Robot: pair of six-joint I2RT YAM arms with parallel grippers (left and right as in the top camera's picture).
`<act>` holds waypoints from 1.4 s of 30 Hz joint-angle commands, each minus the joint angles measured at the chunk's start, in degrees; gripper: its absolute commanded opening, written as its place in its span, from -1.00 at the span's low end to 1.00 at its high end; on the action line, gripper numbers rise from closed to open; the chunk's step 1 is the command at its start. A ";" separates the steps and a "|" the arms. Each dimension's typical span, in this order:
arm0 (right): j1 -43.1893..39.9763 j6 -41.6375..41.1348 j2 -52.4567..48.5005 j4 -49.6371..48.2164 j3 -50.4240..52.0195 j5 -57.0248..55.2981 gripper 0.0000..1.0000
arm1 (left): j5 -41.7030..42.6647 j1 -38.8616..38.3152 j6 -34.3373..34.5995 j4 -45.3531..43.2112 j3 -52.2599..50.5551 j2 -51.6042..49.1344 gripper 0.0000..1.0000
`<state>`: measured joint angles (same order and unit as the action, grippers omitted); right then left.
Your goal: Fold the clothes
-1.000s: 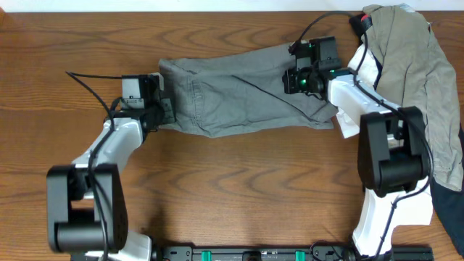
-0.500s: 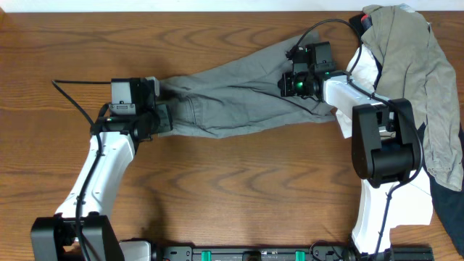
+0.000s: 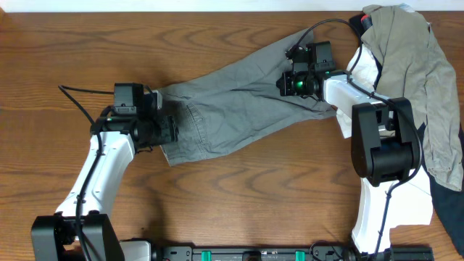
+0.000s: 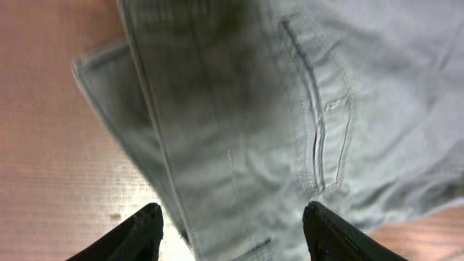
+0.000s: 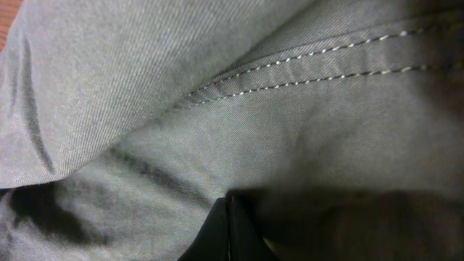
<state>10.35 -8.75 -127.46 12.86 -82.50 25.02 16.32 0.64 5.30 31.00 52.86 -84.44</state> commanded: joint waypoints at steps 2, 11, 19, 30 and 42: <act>0.22 -0.63 -4.87 1.88 1.95 -3.54 -0.97 | -1.73 0.20 -0.35 -3.17 0.63 -0.83 0.27; 0.22 -0.46 -4.87 2.10 1.92 -3.56 -0.97 | -3.06 0.26 -0.35 -8.31 0.63 -9.27 0.15; 0.22 -0.15 -4.87 2.16 1.92 -3.58 -0.98 | -3.06 0.26 -0.33 -9.25 0.63 -12.31 0.07; 0.22 0.39 -4.87 2.32 1.95 -3.61 -0.97 | -6.75 0.31 -0.35 -6.64 0.63 -12.33 -0.09; 0.22 0.70 -4.87 2.54 1.92 -3.80 -0.97 | -4.22 0.31 -0.31 -7.37 0.63 -12.33 -0.16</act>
<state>10.35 -8.69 -127.48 13.30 -82.67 24.97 10.63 0.67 5.41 23.79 52.86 -96.77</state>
